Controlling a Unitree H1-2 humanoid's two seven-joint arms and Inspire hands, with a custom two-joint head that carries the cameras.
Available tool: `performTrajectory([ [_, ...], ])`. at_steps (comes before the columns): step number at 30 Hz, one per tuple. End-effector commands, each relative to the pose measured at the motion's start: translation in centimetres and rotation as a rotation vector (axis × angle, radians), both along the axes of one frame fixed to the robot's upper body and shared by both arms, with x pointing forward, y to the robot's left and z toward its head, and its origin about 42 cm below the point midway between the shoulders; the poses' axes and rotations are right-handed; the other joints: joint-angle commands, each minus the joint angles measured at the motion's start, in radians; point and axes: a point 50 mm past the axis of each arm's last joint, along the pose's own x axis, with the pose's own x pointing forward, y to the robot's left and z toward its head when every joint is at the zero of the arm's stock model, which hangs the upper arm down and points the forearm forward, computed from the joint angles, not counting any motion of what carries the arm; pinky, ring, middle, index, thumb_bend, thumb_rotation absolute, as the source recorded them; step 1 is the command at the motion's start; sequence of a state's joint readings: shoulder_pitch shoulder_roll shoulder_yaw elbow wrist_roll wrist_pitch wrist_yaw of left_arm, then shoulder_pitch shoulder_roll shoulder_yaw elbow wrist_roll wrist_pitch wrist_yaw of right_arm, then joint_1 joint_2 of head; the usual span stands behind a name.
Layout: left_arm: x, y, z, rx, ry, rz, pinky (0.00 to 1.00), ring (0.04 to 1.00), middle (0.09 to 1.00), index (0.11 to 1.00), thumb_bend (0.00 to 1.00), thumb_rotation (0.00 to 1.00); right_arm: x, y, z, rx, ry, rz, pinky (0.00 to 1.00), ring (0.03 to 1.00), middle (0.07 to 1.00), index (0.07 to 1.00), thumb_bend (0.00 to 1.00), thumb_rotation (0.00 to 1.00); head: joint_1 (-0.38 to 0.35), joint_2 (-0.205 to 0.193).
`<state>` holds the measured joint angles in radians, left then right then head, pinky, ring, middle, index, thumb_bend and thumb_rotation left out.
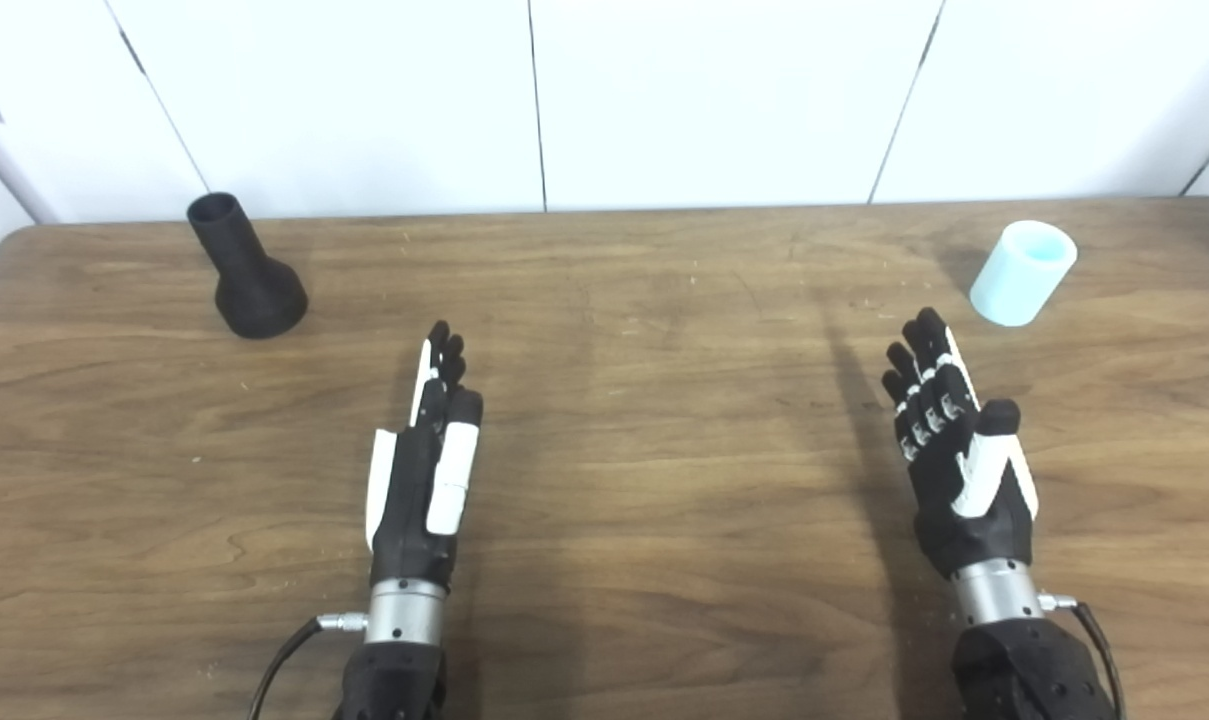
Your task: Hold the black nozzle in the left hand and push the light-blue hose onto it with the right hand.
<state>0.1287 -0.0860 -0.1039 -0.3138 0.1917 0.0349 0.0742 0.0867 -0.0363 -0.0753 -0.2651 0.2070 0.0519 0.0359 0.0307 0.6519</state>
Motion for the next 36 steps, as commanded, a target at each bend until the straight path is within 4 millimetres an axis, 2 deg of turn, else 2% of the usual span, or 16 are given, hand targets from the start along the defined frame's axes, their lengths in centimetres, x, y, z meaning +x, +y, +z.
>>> performTrajectory([
  [1,-0.5,-0.2,0.6,-0.021,-0.021,0.007,1.0,1.0,1.0,1.0,0.64,1.0,0.1,0.2,1.6,-0.014,-0.075,0.004,1.0,1.0,1.0,1.0,0.78,1.0,0.0,0.0],
  [13,-0.6,-0.2,0.5,-0.024,-0.021,-0.003,1.0,1.0,1.0,1.0,0.66,1.0,0.0,-0.1,1.6,-0.088,-0.076,0.014,1.0,1.0,1.0,1.0,0.8,1.0,0.003,0.0],
  [18,-0.7,-0.2,0.3,-0.028,-0.028,-0.007,1.0,1.0,1.0,1.0,0.68,1.0,-0.1,-0.1,1.4,-0.092,-0.072,0.014,1.0,1.0,1.0,1.0,0.8,1.0,0.007,-0.014],
  [22,-0.9,-0.5,-0.2,-0.031,-0.029,-0.006,1.0,1.0,1.0,1.0,0.69,1.0,-0.2,-0.5,0.8,-0.093,-0.063,0.018,1.0,1.0,1.0,1.0,0.8,1.0,0.039,-0.06],
  [23,-0.9,-0.7,-0.5,-0.031,-0.028,-0.006,1.0,1.0,1.0,1.0,0.69,1.0,-0.2,-0.7,0.5,-0.093,-0.06,0.019,1.0,1.0,1.0,1.0,0.8,1.0,0.063,-0.087],
  [24,-0.9,-0.9,-0.7,-0.03,-0.028,-0.006,1.0,1.0,1.0,1.0,0.69,1.0,-0.2,-0.8,0.3,-0.093,-0.059,0.02,1.0,1.0,1.0,1.0,0.8,1.0,0.063,-0.087],
  [25,-0.9,-1.1,-0.9,-0.029,-0.029,-0.005,1.0,1.0,1.0,1.0,0.68,1.0,-0.3,-1.1,0.0,-0.091,-0.057,0.022,1.0,1.0,1.0,1.0,0.8,1.0,0.096,-0.114],
  [27,-0.9,-1.5,-1.4,-0.028,-0.03,-0.004,1.0,1.0,1.0,1.0,0.68,1.0,-0.3,-1.6,-0.6,-0.088,-0.057,0.025,1.0,1.0,1.0,1.0,0.79,1.0,0.117,-0.131],
  [28,-0.9,-1.8,-1.6,-0.027,-0.029,-0.003,1.0,1.0,1.0,1.0,0.68,1.0,-0.2,-1.9,-0.9,-0.087,-0.055,0.025,1.0,1.0,1.0,1.0,0.79,1.0,0.148,-0.159],
  [31,-0.9,-2.5,-2.4,-0.023,-0.029,-0.001,1.0,1.0,1.0,1.0,0.68,1.0,-0.2,-2.6,-1.8,-0.087,-0.051,0.02,1.0,1.0,1.0,1.0,0.78,1.0,0.184,-0.199],
  [36,-0.6,-3.1,-3.2,-0.005,-0.036,0.009,1.0,1.0,1.0,1.0,0.66,1.0,-0.1,-3.1,-2.7,-0.072,-0.054,0.014,1.0,1.0,1.0,1.0,0.77,1.0,0.231,-0.233],
])
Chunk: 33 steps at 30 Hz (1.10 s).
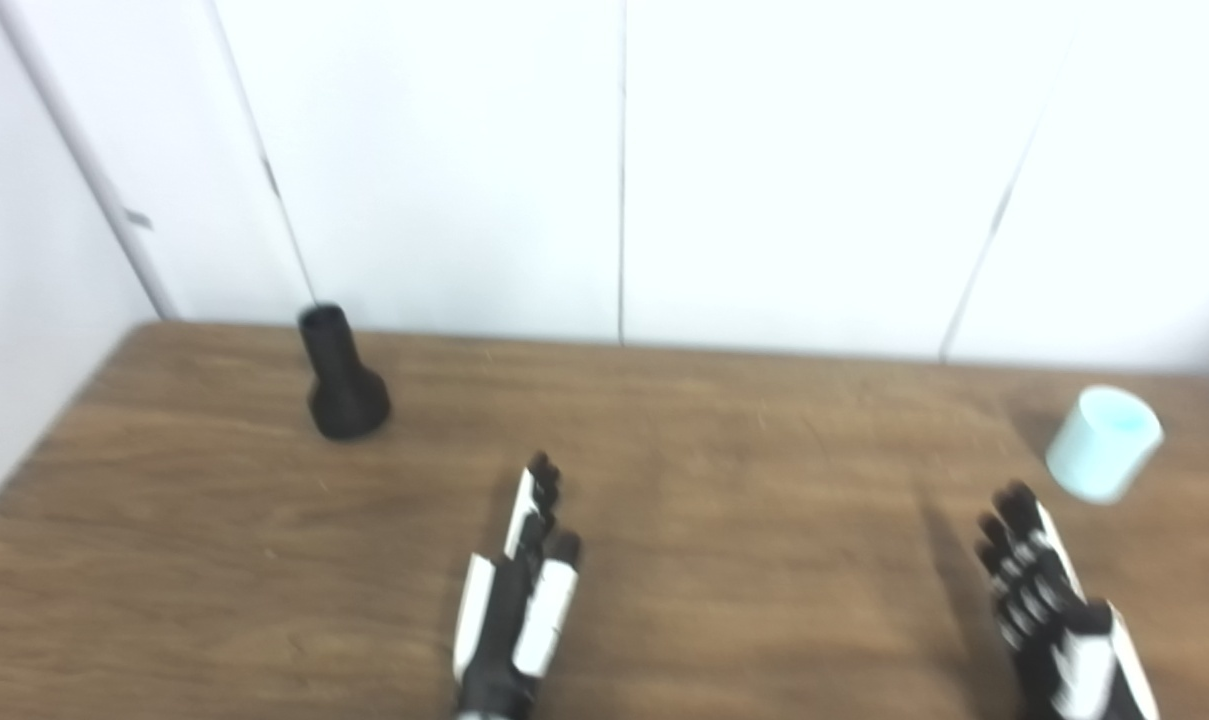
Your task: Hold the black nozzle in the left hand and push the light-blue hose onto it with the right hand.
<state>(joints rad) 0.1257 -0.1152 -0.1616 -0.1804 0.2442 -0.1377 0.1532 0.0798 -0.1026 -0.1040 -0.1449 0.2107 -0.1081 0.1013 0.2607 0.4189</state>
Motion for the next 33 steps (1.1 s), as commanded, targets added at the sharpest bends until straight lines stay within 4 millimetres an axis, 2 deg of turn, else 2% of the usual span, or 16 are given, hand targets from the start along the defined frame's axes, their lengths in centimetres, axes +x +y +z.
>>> performTrajectory([
  [1,-0.7,-0.6,-1.4,-0.003,0.023,0.014,1.0,1.0,1.0,1.0,0.65,1.0,-0.3,-0.5,-1.1,0.008,-0.001,0.003,1.0,1.0,1.0,1.0,0.77,1.0,0.017,-0.008],
  [8,-0.4,-0.4,-2.0,0.002,0.019,0.022,1.0,1.0,1.0,1.0,0.6,1.0,-0.1,-0.4,-1.4,0.003,-0.008,0.013,1.0,1.0,1.0,1.0,0.73,1.0,0.021,-0.02],
  [11,0.0,0.3,-1.5,0.009,0.002,0.04,1.0,1.0,1.0,1.0,0.62,1.0,-0.5,-0.3,-1.2,-0.033,-0.025,0.017,1.0,1.0,1.0,1.0,0.72,1.0,0.025,-0.023],
  [12,0.4,1.1,-1.0,0.027,-0.016,0.065,1.0,1.0,1.0,1.0,0.63,1.0,-0.6,-0.4,-1.3,-0.043,-0.033,0.016,1.0,1.0,1.0,1.0,0.71,1.0,0.038,-0.026],
  [14,1.2,2.6,-0.2,0.056,-0.051,0.128,1.0,0.986,0.928,1.0,0.66,1.0,-0.9,-0.7,-1.4,-0.054,-0.044,0.01,1.0,1.0,1.0,1.0,0.71,1.0,0.048,-0.025],
  [16,1.9,4.1,0.5,0.059,-0.088,0.21,1.0,0.943,0.864,1.0,0.64,0.99,-1.0,-0.9,-1.3,-0.064,-0.059,0.0,1.0,1.0,1.0,1.0,0.7,1.0,0.047,-0.02],
  [18,2.5,5.2,1.4,0.049,-0.126,0.283,1.0,0.933,0.839,1.0,0.63,0.94,-1.1,-0.9,-1.1,-0.068,-0.076,-0.004,1.0,1.0,1.0,1.0,0.67,1.0,0.046,-0.011],
  [20,3.1,6.2,2.0,0.057,-0.167,0.332,1.0,0.928,0.838,1.0,0.62,0.93,-1.0,-0.9,-1.3,-0.063,-0.086,-0.003,1.0,1.0,1.0,1.0,0.62,1.0,0.037,-0.016],
  [21,3.4,6.8,2.3,0.067,-0.19,0.355,0.97,0.914,0.844,1.0,0.6,0.96,-1.0,-0.9,-1.4,-0.06,-0.087,-0.001,1.0,1.0,1.0,1.0,0.61,1.0,0.034,-0.021],
  [23,4.2,7.9,2.8,0.089,-0.221,0.4,0.99,0.911,0.86,0.992,0.59,0.99,-1.0,-0.9,-1.6,-0.058,-0.085,0.003,1.0,1.0,1.0,1.0,0.6,1.0,0.059,-0.023],
  [27,5.9,10.2,4.1,0.168,-0.253,0.51,1.0,0.911,0.886,0.949,0.66,1.0,-1.0,-1.3,-1.7,-0.062,-0.076,0.006,1.0,1.0,1.0,1.0,0.6,1.0,0.077,-0.017],
  [32,7.1,12.1,5.0,0.219,-0.291,0.593,1.0,0.921,0.878,0.917,0.72,1.0,-1.0,-1.7,-1.6,-0.067,-0.065,0.002,1.0,1.0,1.0,1.0,0.59,1.0,0.089,-0.004],
  [33,7.7,13.0,5.3,0.223,-0.305,0.602,1.0,0.929,0.873,0.913,0.74,1.0,-1.0,-1.7,-1.6,-0.069,-0.061,0.003,1.0,1.0,1.0,1.0,0.59,1.0,0.09,0.005],
])
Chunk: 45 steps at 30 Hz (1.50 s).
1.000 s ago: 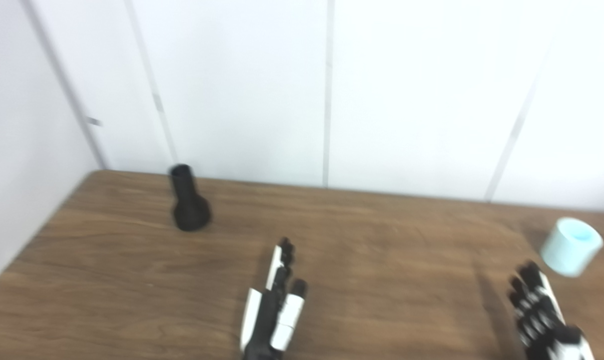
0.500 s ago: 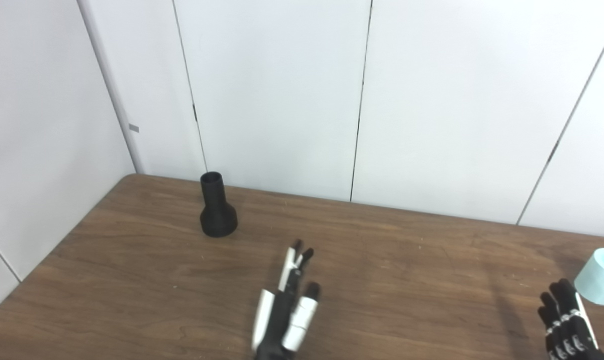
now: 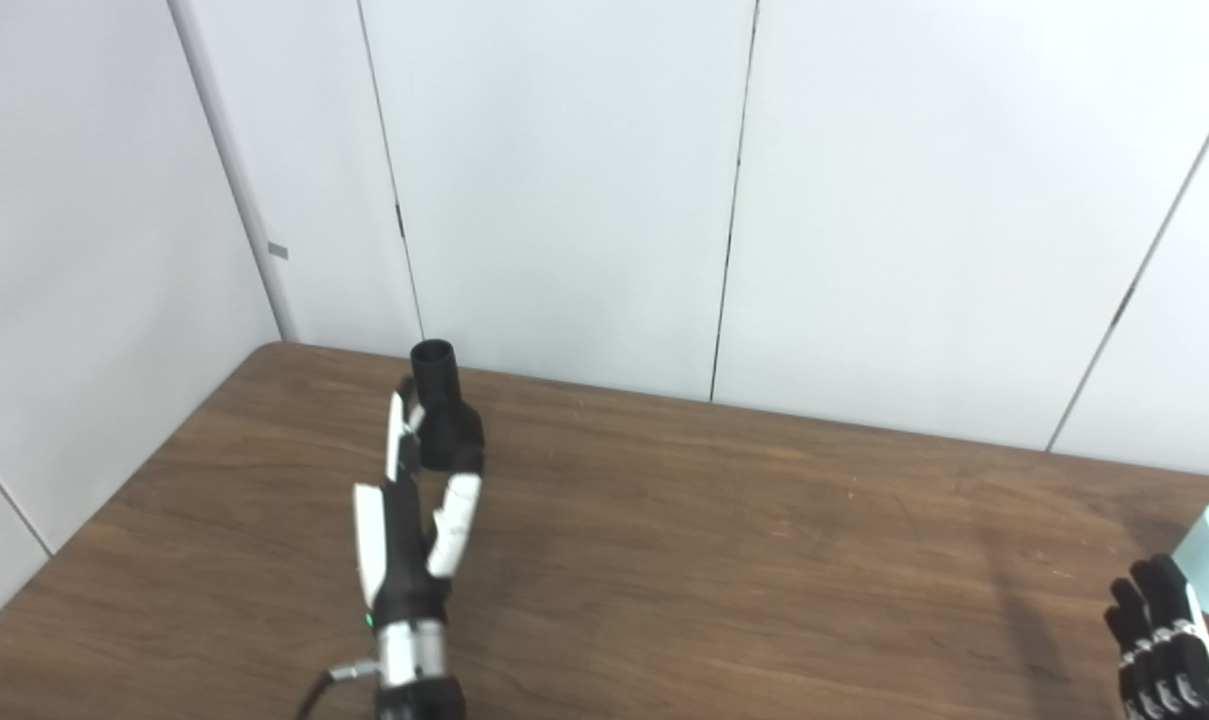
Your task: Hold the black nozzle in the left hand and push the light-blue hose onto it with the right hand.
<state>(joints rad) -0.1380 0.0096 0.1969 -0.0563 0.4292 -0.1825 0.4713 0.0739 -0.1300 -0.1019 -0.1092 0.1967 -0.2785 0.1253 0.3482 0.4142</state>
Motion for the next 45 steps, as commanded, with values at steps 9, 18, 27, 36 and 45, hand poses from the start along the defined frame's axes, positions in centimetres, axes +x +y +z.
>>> performTrajectory([
  [9,4.7,6.4,1.7,0.319,0.009,0.136,0.91,0.918,0.859,0.915,0.77,1.0,-1.2,-0.7,-1.6,-0.003,0.097,-0.011,1.0,1.0,1.0,1.0,0.58,1.0,-0.014,0.027],
  [18,7.9,10.4,1.4,0.518,0.176,0.178,0.99,0.955,0.901,0.937,0.78,0.94,-1.4,-0.4,-1.4,0.008,0.106,-0.015,1.0,1.0,1.0,1.0,0.58,1.0,-0.018,0.029],
  [27,10.8,11.0,2.8,0.608,0.534,-0.014,1.0,1.0,1.0,0.941,0.86,0.82,-1.4,-0.1,-1.5,0.011,0.112,-0.012,1.0,1.0,1.0,1.0,0.57,1.0,-0.024,0.033],
  [36,11.8,11.0,1.8,0.666,0.558,-0.048,1.0,1.0,1.0,0.861,0.86,0.76,-1.5,0.1,-1.4,0.011,0.124,-0.014,1.0,1.0,1.0,1.0,0.57,1.0,-0.03,0.04],
  [45,12.2,10.7,1.4,0.676,0.561,-0.062,1.0,1.0,1.0,0.834,0.84,0.75,-1.5,0.2,-1.4,0.011,0.146,-0.014,1.0,1.0,1.0,1.0,0.58,1.0,-0.032,0.041],
])
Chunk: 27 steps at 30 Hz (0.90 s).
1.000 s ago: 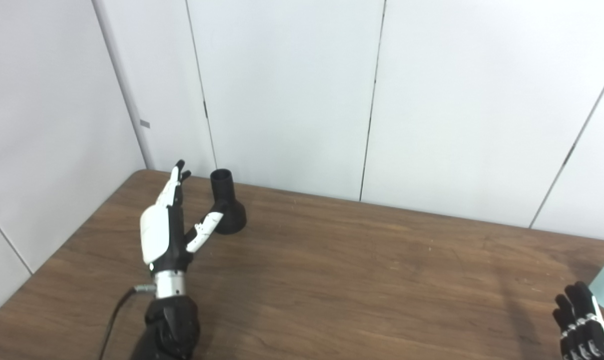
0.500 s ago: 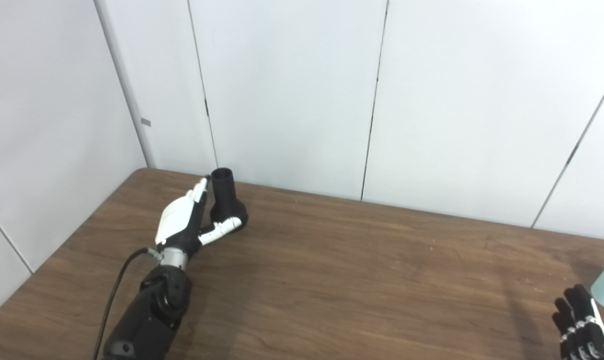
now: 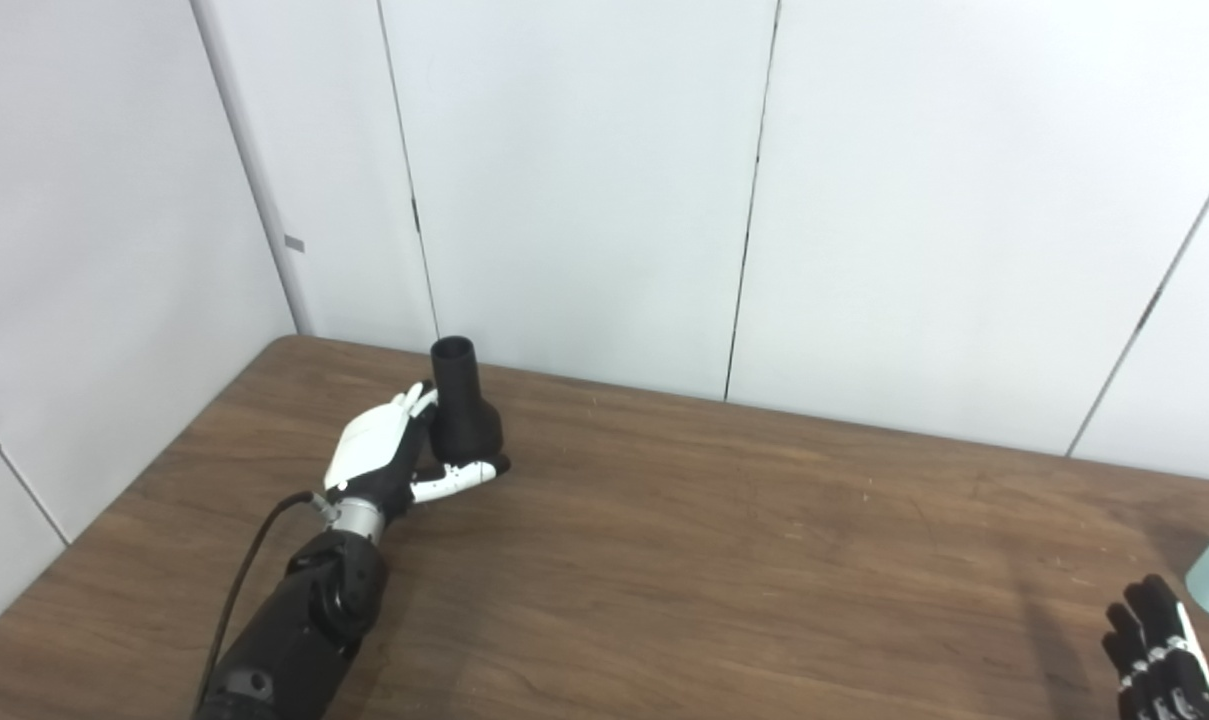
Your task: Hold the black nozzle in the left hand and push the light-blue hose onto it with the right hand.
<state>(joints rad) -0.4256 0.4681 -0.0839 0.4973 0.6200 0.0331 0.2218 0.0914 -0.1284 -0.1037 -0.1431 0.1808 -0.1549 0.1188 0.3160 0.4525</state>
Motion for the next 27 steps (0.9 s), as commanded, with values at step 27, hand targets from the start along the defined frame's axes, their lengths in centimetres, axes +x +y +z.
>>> performTrajectory([
  [27,2.0,-1.1,1.6,0.047,-0.231,-0.02,1.0,0.964,0.852,0.57,0.54,0.76,-1.7,0.1,-0.5,0.014,0.061,0.0,1.0,1.0,1.0,1.0,0.61,1.0,-0.007,0.026],
])
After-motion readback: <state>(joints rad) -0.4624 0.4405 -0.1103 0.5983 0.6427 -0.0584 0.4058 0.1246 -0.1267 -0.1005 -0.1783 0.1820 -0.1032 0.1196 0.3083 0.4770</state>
